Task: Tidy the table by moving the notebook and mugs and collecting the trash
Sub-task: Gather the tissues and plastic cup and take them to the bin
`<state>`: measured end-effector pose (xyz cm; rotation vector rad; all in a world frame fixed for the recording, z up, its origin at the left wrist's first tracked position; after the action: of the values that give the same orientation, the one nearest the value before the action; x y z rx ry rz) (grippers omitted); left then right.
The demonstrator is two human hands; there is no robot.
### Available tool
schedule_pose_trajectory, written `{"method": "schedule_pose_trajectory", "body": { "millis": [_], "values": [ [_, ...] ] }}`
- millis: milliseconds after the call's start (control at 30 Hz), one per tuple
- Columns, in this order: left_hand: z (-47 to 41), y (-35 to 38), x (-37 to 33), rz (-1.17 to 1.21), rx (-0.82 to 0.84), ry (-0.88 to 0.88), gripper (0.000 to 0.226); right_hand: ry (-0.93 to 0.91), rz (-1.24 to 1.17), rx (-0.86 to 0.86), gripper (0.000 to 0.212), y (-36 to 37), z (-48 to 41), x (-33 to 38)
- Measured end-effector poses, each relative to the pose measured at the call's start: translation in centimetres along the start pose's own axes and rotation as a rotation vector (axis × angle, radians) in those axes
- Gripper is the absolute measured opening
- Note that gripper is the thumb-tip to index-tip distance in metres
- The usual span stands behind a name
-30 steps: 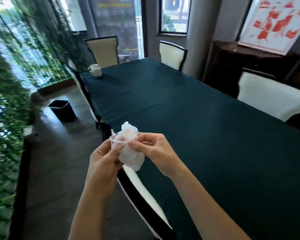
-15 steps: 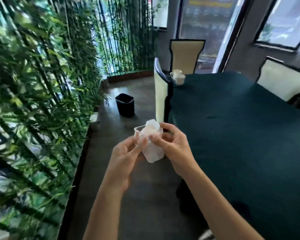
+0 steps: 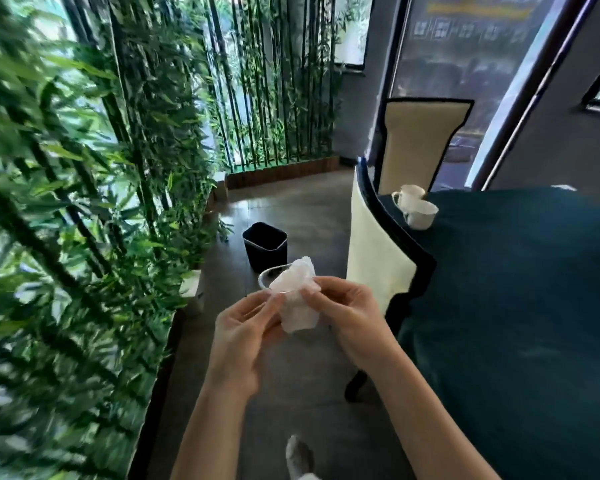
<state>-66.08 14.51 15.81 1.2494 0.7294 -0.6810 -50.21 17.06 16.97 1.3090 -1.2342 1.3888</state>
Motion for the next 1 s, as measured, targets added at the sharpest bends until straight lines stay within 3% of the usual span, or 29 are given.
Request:
{"method": "schedule_pose_trajectory", "body": {
  "millis": [400,533,700,800,1000],
  "values": [
    [-39.6,0.5,-5.3,0.085,-0.05,-0.049,0.018,0.115,0.007,0.035,0.024,0.4,-40.7,-2.5],
    [-53.7,-2.6,-2.5,0.138,-0.149,-0.115,0.045,0.173,0.036,-0.035,0.013,1.4,-54.2,-8.3],
    [-75.8,-10.0,5.9,0.021,-0.327,-0.245,0.014,0.395,0.051,-0.119,0.01,3.8,-72.6,-23.8],
    [-87.6,-17.4,14.7,-0.078,-0.459,-0.364,0.015,0.591,0.123,-0.11,0.021,5.8,-81.9,-37.6],
    [-103.0,-29.7,31.6,-0.139,-0.555,-0.63,0.013,0.863,0.205,-0.135,0.013,7.6,-92.9,-62.6]
  ]
}}
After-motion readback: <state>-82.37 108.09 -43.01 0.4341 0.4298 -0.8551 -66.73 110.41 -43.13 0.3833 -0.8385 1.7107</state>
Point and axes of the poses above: each hand's wrist, its own z-axis away from the middle knuckle, its own y-axis out of the palm, x = y × z, the point moved 6 cm from there along -z, towards the middle knuckle, and after that the axes turned 15 degrees about z, right-handed, at the moved point
